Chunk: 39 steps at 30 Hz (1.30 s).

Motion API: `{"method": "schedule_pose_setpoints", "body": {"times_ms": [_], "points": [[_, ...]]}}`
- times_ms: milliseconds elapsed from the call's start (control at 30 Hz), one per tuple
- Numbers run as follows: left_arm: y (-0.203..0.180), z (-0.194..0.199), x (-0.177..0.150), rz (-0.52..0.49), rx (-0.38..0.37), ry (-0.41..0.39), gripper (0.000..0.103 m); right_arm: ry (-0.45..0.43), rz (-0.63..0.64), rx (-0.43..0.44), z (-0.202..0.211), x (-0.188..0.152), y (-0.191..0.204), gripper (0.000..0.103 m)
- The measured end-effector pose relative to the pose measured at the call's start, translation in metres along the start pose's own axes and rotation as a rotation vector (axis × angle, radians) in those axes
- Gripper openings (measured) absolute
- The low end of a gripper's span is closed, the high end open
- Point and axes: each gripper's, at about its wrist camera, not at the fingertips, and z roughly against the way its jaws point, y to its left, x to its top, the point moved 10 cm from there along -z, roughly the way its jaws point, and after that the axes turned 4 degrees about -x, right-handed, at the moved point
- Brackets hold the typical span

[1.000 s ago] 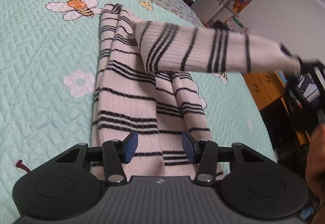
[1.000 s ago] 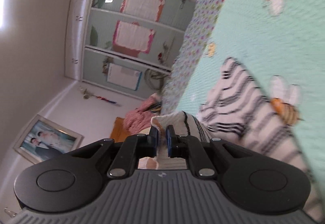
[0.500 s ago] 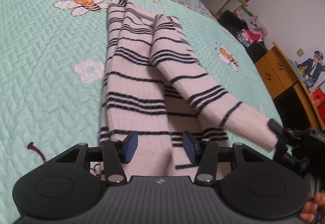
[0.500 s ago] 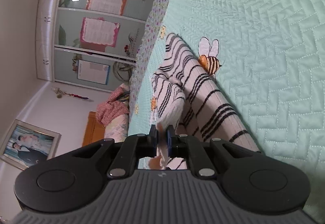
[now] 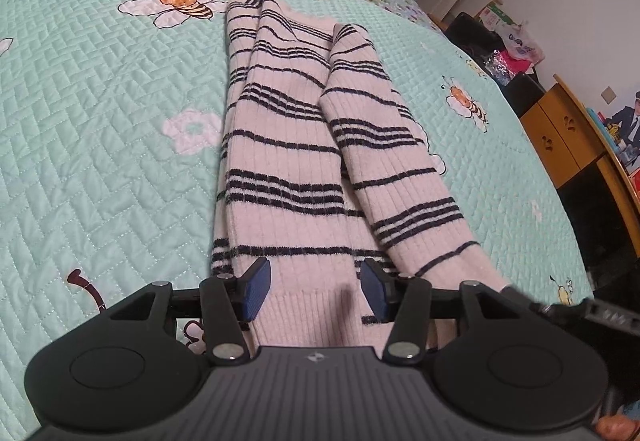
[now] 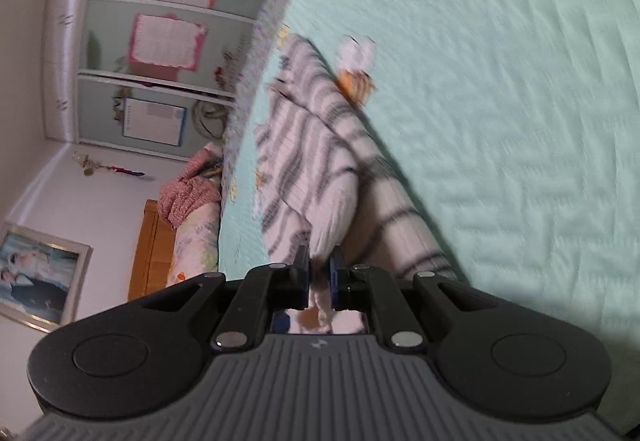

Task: Fold clothes

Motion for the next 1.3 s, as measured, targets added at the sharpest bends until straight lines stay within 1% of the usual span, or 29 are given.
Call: {"method": "schedule_pose_setpoints", "body": {"times_ms": [133,200,300,400,500,600,633,700,733,767,833,867,933,967,1033,1067,1100,1133,1167,1233,1300], "points": [[0.001,-0.004,-0.003,-0.018,0.014,0.012,0.053,0.041,-0.049,-0.002,-0.006,-0.009,-0.011,0.010],[0.000,-0.007,-0.006,-0.041,0.026,0.017,0.053,0.042,-0.052,-0.011,-0.008,-0.011,-0.014,0.010],[-0.002,-0.010,-0.008,-0.072,0.040,0.019,0.055,0.023,-0.044,-0.054,-0.007,-0.013,-0.022,0.011],[-0.003,-0.010,-0.008,-0.080,0.039,0.019,0.057,0.010,0.032,-0.118,-0.002,-0.017,-0.023,0.012],[-0.001,-0.009,-0.007,-0.065,0.031,0.019,0.057,0.016,0.102,-0.169,0.004,-0.022,-0.020,0.016],[0.001,-0.008,-0.006,-0.046,0.022,0.017,0.057,0.022,0.175,-0.227,0.016,-0.027,-0.012,0.025],[0.000,-0.007,-0.006,-0.046,0.023,0.016,0.057,0.016,0.208,-0.247,0.022,-0.029,-0.008,0.030],[0.000,-0.005,-0.007,-0.051,0.028,0.015,0.057,-0.037,0.290,-0.284,0.037,-0.028,0.002,0.036],[-0.001,-0.005,-0.008,-0.055,0.032,0.015,0.057,-0.080,0.353,-0.290,0.045,-0.026,0.013,0.039],[-0.002,-0.005,-0.008,-0.059,0.037,0.017,0.057,-0.115,0.411,-0.279,0.050,-0.024,0.025,0.041],[-0.004,-0.006,-0.010,-0.071,0.051,0.021,0.057,-0.170,0.504,-0.216,0.053,-0.020,0.052,0.044],[-0.005,-0.006,-0.011,-0.078,0.058,0.024,0.058,-0.178,0.536,-0.173,0.051,-0.018,0.063,0.049],[-0.006,-0.008,-0.013,-0.083,0.061,0.029,0.062,-0.136,0.559,-0.083,0.037,-0.018,0.075,0.056],[-0.005,-0.009,-0.014,-0.082,0.059,0.030,0.063,-0.105,0.558,-0.043,0.027,-0.019,0.077,0.056],[-0.002,-0.012,-0.016,-0.070,0.053,0.031,0.064,-0.042,0.448,-0.082,0.006,-0.019,0.042,0.056],[0.000,-0.013,-0.017,-0.059,0.050,0.031,0.064,-0.011,0.391,-0.104,-0.005,-0.019,0.024,0.054],[0.001,-0.014,-0.018,-0.048,0.043,0.027,0.064,0.021,0.333,-0.125,-0.016,-0.019,0.006,0.047],[0.002,-0.015,-0.018,-0.044,0.041,0.027,0.064,0.052,0.276,-0.146,-0.026,-0.020,-0.012,0.010],[0.002,-0.015,-0.017,-0.041,0.041,0.028,0.064,0.035,0.272,-0.164,-0.026,-0.018,-0.022,0.000],[0.002,-0.015,-0.017,-0.036,0.042,0.028,0.065,0.034,0.259,-0.146,-0.017,-0.016,-0.022,0.002],[0.002,-0.016,-0.017,-0.035,0.050,0.030,0.065,0.023,0.261,-0.126,-0.004,-0.014,-0.013,0.009]]}}
